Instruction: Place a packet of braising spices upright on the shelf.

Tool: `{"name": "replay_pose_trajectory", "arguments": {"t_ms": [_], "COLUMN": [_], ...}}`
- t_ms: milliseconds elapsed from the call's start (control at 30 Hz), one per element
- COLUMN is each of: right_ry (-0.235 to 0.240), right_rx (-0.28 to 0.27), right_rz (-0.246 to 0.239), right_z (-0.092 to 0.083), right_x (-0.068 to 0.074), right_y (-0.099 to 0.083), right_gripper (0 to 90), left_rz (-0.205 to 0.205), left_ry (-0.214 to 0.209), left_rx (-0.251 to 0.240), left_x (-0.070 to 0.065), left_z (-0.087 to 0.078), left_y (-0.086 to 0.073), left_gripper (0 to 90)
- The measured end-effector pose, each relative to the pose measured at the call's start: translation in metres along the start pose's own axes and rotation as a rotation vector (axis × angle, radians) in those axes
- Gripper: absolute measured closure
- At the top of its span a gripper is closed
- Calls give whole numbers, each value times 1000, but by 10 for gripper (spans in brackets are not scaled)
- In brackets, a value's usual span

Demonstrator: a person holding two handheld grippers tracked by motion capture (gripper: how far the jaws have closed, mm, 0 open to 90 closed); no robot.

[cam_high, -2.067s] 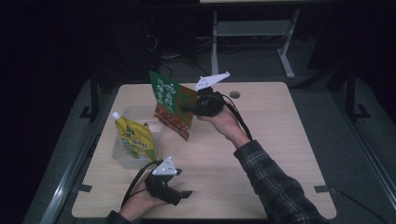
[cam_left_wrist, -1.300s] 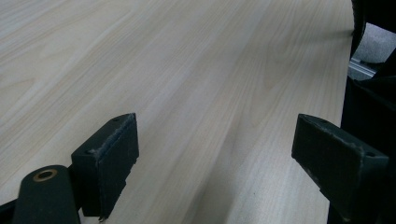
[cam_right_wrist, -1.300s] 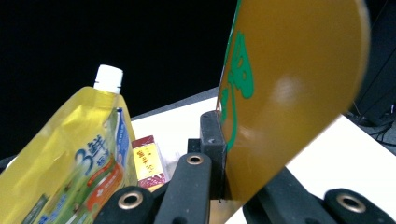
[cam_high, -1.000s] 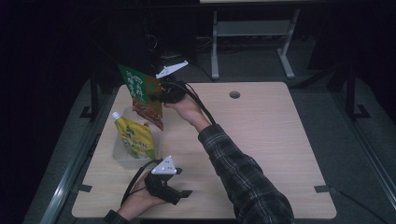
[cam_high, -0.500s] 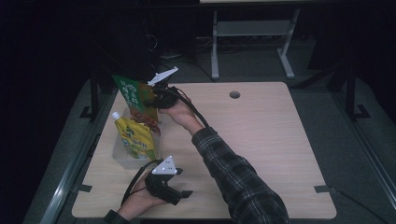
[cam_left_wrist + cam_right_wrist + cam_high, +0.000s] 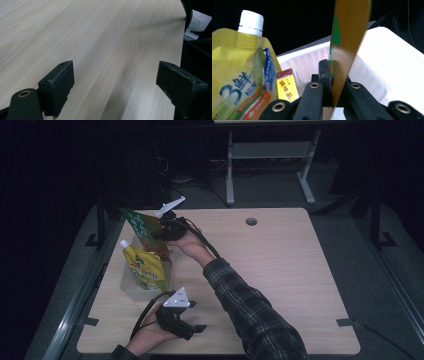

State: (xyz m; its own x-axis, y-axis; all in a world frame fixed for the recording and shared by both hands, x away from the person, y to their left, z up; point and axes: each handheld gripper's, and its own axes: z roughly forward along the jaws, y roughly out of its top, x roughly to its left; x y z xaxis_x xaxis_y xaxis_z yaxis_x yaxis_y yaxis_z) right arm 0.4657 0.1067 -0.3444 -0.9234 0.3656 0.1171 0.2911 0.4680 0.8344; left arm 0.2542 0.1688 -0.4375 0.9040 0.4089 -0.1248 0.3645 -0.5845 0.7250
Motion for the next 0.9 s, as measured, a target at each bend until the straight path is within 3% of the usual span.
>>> {"name": "replay_pose_trajectory", "arguments": {"t_ms": [133,267,433,533,633,900], "right_ry": [-2,-10,-22,-49,-70,-106], "right_rx": [-3,4,19,28,5,-3], "right_rz": [-2,4,4,2,14,29], "right_z": [0,0,2,2,-1,-16], "right_x": [0,0,-1,-1,-2,-6], "right_y": [0,0,-4,-5,-7,-13], "right_gripper": [825,691,587,494,390,287], "left_rz": [-2,-5,-6,-7,-10,-15], "left_ry": [-1,-2,-2,-2,-6,-5], "left_rx": [0,2,1,0,0,2], "left_x": [0,0,0,0,0,1], "left_z": [0,0,0,0,1,1], "left_y": [0,0,0,0,0,-1], "left_gripper": [143,143,143,143,143,142]}}
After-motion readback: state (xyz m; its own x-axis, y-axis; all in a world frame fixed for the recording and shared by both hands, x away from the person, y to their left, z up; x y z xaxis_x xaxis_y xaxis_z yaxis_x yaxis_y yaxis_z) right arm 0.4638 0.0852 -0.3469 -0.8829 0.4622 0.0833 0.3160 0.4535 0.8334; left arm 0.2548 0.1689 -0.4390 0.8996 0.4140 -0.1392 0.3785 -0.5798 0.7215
